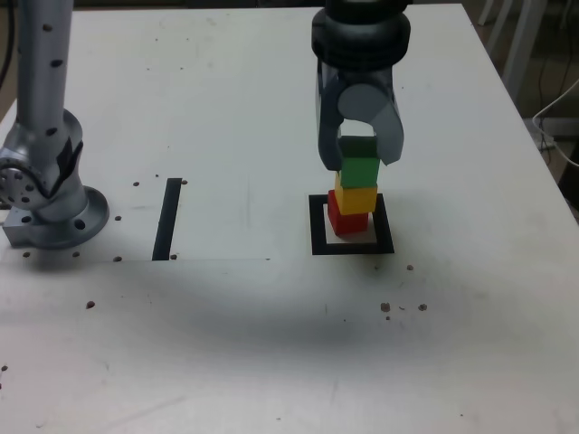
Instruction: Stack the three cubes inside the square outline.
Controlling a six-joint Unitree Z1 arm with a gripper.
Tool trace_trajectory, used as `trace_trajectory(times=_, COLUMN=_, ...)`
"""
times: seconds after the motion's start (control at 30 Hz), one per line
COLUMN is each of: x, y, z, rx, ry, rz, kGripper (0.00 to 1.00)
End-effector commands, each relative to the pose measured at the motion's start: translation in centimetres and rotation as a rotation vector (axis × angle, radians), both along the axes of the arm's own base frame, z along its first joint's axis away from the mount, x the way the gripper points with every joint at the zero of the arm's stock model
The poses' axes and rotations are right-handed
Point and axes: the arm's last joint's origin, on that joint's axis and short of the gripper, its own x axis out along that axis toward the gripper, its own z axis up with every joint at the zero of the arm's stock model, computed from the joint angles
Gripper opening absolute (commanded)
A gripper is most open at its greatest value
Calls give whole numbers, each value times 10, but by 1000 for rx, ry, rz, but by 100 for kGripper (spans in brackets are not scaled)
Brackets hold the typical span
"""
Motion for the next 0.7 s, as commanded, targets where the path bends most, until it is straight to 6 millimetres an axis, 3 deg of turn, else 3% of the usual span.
trace_trajectory(times=0.0, x=2, y=0, z=-2, rx=7, ry=-2, rz=2, kGripper=7)
trace_trajectory(times=0.27, x=0, y=0, z=-2, rx=6, ry=1, rz=4, kGripper=14)
trace_trajectory(times=0.37, x=-1, y=1, z=-2, rx=5, ry=7, rz=5, kGripper=21)
trace_trajectory(times=0.47, x=-2, y=2, z=-3, rx=3, ry=15, rz=8, kGripper=40)
trace_trajectory(times=0.6, x=-5, y=3, z=-3, rx=3, ry=18, rz=10, kGripper=83)
trace_trajectory(times=0.67, x=-6, y=3, z=-3, rx=4, ry=19, rz=10, kGripper=95)
